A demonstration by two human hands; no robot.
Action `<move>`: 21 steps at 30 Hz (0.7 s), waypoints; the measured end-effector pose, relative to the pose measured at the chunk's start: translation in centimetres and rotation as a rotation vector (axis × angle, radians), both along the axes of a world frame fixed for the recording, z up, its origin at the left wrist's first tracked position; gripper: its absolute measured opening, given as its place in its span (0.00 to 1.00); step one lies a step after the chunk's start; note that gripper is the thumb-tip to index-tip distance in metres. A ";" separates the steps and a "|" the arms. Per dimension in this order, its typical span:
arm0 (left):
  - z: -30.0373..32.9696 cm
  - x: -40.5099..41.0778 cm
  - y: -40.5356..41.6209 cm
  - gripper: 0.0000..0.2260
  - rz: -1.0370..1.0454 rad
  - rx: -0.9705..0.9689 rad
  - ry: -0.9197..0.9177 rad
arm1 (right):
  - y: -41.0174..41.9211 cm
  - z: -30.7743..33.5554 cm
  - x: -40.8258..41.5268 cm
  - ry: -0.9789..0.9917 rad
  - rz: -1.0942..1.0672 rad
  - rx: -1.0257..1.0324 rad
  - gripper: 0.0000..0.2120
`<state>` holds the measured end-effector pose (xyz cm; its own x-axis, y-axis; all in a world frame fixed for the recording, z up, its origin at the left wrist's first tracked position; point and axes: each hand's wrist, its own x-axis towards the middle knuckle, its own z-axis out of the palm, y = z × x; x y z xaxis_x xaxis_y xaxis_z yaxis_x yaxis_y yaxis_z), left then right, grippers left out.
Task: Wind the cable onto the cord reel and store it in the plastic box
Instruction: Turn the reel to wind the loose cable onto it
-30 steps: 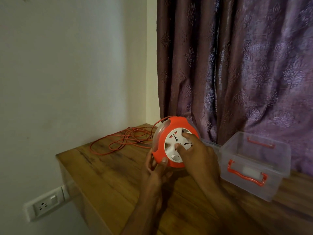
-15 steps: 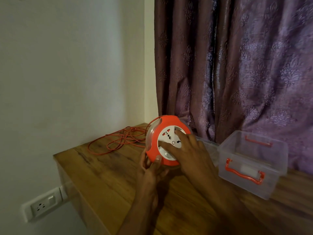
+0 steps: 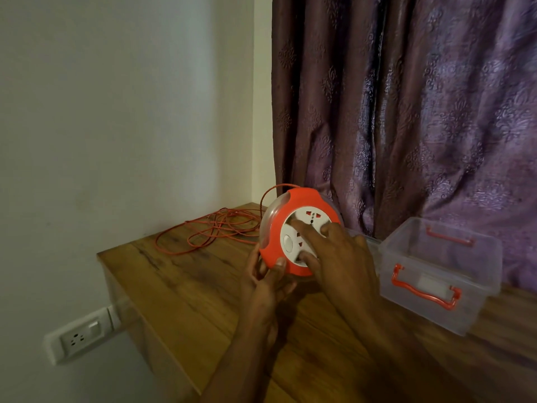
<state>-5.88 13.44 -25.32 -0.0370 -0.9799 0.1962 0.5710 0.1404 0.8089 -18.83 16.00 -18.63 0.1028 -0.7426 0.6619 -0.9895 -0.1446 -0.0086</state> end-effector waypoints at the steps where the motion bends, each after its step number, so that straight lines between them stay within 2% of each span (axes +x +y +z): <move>1: 0.0 0.0 0.0 0.27 0.001 -0.010 -0.012 | 0.1 0.0 0.1 -0.054 0.004 -0.017 0.29; 6: -0.1 -0.4 0.1 0.30 -0.009 -0.026 -0.063 | 0.5 0.0 0.4 -0.354 -0.043 -0.016 0.30; 10: -0.2 -0.4 0.0 0.24 -0.001 -0.030 -0.073 | 0.5 0.1 0.5 -0.416 -0.077 0.058 0.29; 13: -0.2 -0.3 0.0 0.24 0.007 -0.010 -0.082 | 0.8 0.4 0.4 -0.345 -0.072 0.053 0.27; 17: 0.1 0.0 0.0 0.24 0.016 -0.001 -0.028 | 1.0 0.8 0.1 -0.188 0.024 -0.099 0.22; 21: 0.3 0.2 -0.2 0.26 0.038 0.025 0.010 | 0.6 0.7 -0.5 0.013 0.166 0.091 0.24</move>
